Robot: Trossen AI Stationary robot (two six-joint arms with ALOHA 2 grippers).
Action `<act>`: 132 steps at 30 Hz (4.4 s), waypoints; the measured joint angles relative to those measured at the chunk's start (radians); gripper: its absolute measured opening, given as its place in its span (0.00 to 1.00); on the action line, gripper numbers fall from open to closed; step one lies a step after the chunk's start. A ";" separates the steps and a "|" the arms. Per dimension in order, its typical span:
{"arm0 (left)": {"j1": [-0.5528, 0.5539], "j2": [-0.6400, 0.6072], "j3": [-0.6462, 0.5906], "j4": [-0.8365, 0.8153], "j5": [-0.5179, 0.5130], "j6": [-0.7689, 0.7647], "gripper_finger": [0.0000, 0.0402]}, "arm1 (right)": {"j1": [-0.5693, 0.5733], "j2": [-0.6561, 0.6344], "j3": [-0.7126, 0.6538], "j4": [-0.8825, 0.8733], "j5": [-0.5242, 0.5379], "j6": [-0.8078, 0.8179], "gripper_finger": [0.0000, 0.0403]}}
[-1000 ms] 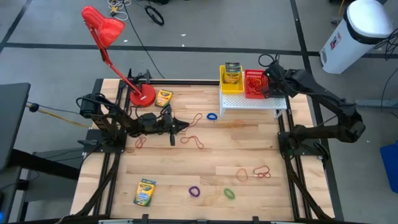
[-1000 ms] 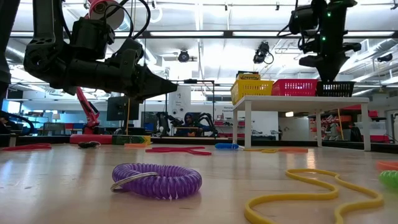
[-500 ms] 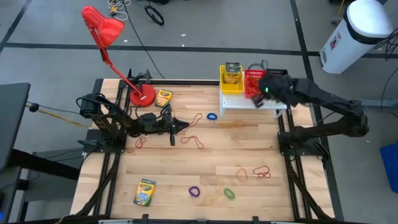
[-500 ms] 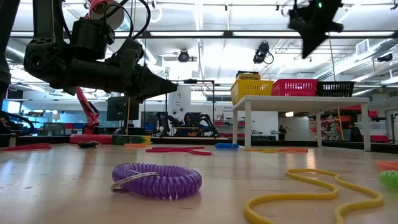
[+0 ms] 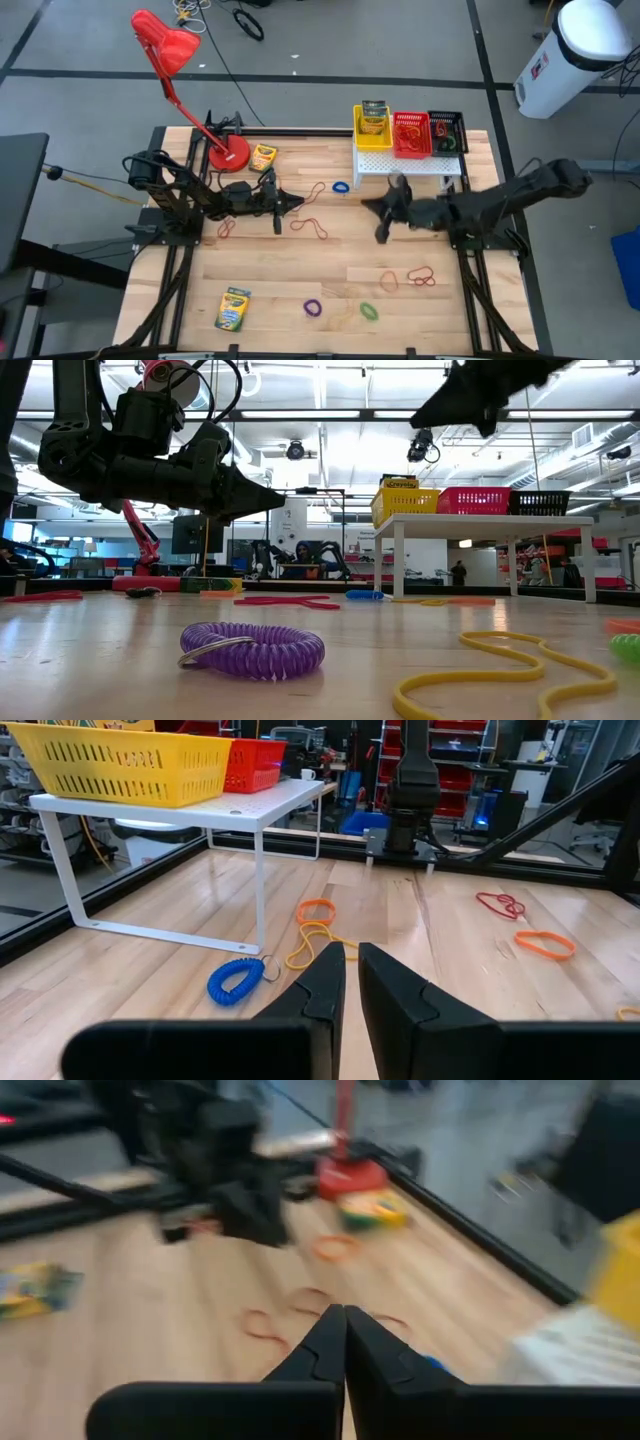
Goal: Pick & Place Office Desk Supplies
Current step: Put the red rubber band on the red basket
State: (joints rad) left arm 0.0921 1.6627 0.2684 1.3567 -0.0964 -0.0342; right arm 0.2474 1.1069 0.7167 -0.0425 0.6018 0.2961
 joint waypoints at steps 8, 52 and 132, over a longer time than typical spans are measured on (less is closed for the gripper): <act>0.000 0.000 0.000 0.000 0.000 0.000 0.09 | 0.087 0.000 -0.319 0.556 0.003 -0.074 0.01; 0.000 0.000 0.000 0.001 0.000 -0.001 0.09 | 0.225 0.059 -0.305 0.448 -0.154 -0.095 0.01; -0.134 -0.066 0.018 -0.095 0.049 -0.070 0.01 | 0.132 0.356 -0.159 0.566 -0.036 -0.107 0.22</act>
State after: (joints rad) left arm -0.0422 1.5970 0.2860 1.2616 -0.0479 -0.1046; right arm 0.3795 1.4625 0.5573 0.5230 0.5661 0.1888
